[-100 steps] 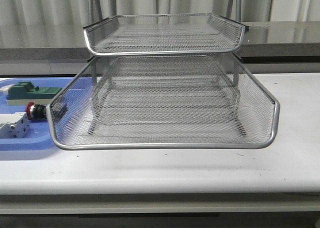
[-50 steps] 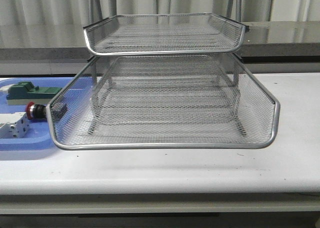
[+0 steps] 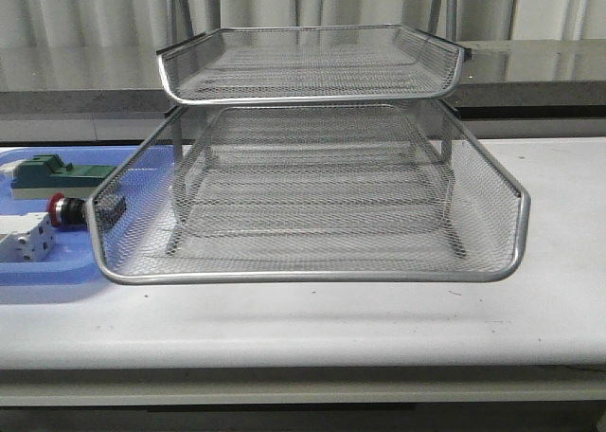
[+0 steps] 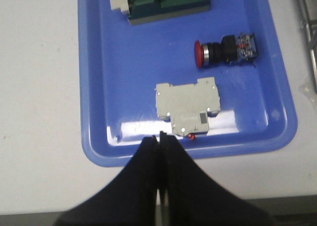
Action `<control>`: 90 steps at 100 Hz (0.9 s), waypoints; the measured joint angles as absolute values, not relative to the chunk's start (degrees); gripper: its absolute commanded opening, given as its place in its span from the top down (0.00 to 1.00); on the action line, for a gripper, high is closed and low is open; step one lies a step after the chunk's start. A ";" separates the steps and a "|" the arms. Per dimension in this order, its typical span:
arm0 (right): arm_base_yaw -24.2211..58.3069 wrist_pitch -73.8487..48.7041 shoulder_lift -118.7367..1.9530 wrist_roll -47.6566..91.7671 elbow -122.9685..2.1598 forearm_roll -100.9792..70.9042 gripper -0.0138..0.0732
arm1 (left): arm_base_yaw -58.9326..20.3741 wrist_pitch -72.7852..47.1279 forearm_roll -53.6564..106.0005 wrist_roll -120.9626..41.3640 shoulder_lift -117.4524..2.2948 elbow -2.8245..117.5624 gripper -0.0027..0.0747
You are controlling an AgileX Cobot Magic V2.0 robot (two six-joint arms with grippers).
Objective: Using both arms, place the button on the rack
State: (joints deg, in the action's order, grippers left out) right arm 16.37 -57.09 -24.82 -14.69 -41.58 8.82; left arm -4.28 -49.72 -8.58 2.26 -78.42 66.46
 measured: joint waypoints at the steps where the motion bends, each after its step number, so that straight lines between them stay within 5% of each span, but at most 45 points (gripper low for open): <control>1: 16.37 -57.09 -24.82 -14.69 -41.58 8.82 0.97 | -4.28 -49.86 -8.58 2.02 -78.75 66.46 0.88; 23: 16.37 -57.09 -24.82 -14.69 -41.58 8.82 0.97 | -4.28 -51.89 -8.58 -1.75 -80.65 66.82 0.28; 30: 16.37 -57.09 -24.82 -14.69 -41.58 8.82 0.97 | -4.28 -51.89 -8.58 -1.90 -80.65 66.92 0.18; 90: 16.37 -57.09 -24.82 -14.69 -41.58 8.95 0.97 | -4.28 -51.28 -5.24 -8.01 -83.03 72.07 0.17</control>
State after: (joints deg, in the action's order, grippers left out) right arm 16.37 -57.09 -24.82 -14.69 -41.58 8.95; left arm -4.28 -51.28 -5.24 -8.01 -83.03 72.07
